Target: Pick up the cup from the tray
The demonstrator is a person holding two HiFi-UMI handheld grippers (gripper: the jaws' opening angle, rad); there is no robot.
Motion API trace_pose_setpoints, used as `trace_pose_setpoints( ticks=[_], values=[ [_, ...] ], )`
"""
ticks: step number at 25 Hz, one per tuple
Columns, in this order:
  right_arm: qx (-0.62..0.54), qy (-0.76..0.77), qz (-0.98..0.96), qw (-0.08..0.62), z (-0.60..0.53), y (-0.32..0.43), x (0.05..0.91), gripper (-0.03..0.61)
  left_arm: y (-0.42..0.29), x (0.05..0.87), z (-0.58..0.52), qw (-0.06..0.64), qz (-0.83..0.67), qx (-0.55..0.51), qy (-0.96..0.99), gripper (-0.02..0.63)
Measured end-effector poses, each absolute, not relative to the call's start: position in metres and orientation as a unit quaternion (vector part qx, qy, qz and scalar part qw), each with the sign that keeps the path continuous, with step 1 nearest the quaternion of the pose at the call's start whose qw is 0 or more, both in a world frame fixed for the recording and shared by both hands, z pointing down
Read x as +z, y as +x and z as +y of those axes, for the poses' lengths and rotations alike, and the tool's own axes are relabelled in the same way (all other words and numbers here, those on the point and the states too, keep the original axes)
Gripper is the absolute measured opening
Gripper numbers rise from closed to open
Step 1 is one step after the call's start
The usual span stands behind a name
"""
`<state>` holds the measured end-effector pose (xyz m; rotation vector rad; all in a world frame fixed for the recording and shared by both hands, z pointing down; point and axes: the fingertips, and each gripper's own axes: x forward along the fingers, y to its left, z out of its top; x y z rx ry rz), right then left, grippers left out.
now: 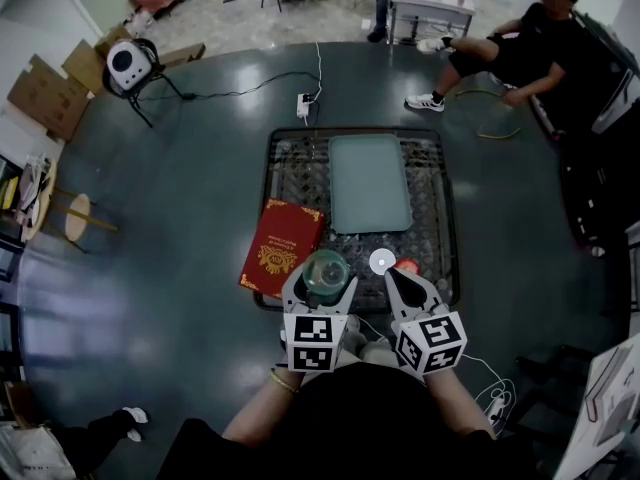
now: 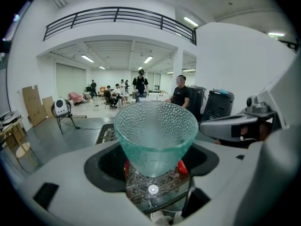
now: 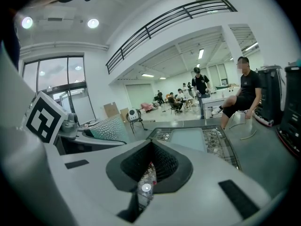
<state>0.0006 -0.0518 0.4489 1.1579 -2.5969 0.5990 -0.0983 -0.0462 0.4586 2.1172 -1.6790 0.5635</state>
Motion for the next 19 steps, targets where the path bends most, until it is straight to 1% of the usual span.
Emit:
trace_pose_setpoints(
  ticks=[19],
  values=[
    [0.201,0.390,-0.890,0.123,-0.0539,-0.0037,0.4487,0.002,-0.1038,0.4569,-0.0508,0.189,-0.604,0.199,0.748,0.360]
  ],
)
